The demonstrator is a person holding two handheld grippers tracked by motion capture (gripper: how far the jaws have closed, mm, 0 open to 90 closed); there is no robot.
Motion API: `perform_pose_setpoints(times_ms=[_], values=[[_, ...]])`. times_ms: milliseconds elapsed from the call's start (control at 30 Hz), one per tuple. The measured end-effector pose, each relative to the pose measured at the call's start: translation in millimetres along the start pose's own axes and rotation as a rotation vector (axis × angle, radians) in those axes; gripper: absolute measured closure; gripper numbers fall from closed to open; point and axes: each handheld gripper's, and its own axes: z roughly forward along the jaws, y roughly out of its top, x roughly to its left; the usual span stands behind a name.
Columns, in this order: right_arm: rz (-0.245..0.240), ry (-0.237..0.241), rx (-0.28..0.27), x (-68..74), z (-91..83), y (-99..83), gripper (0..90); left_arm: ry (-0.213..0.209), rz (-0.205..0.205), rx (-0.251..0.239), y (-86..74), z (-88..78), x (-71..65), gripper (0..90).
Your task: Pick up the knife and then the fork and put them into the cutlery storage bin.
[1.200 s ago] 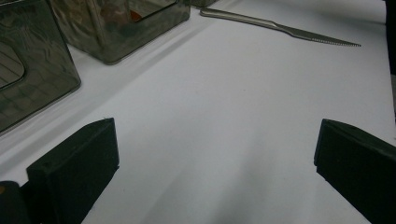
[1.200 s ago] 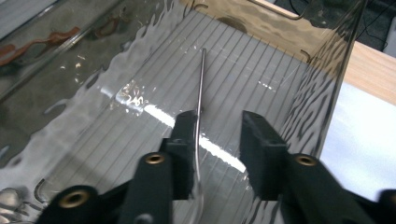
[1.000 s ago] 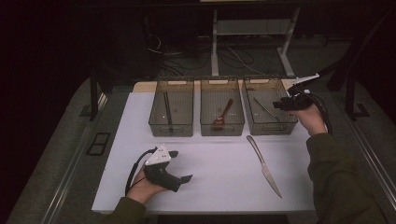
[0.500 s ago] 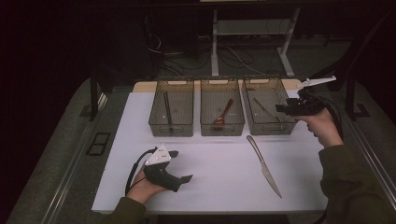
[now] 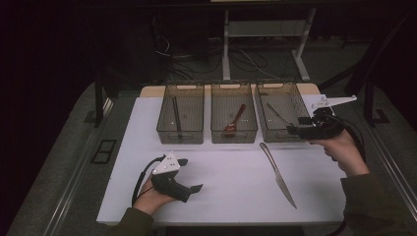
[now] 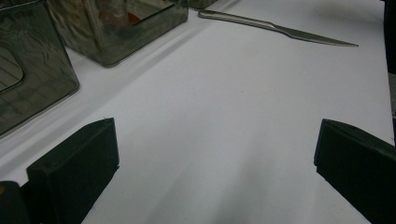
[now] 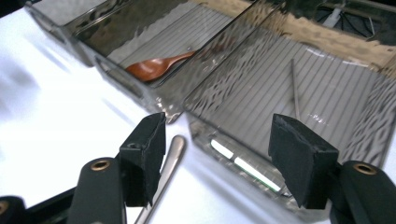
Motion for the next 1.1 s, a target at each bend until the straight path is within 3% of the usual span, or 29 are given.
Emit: perform_pose_setpoints(times_ms=[300, 733, 1100], values=[[0.002, 0.038, 0.032, 14.0, 6.6, -16.8, 36.8, 0.000, 0.002, 0.000, 0.0, -0.3, -0.2, 0.0], [0.017, 0.051, 0.175, 23.4, 25.1, -23.8, 41.5, 0.002, 0.000, -0.002, -0.2, -0.4, 0.2, 0.0], [0.031, 0.064, 0.301, 32.8, 48.1, -30.5, 52.1, 0.002, 0.001, -0.002, -0.2, -0.4, 0.3, 0.0]])
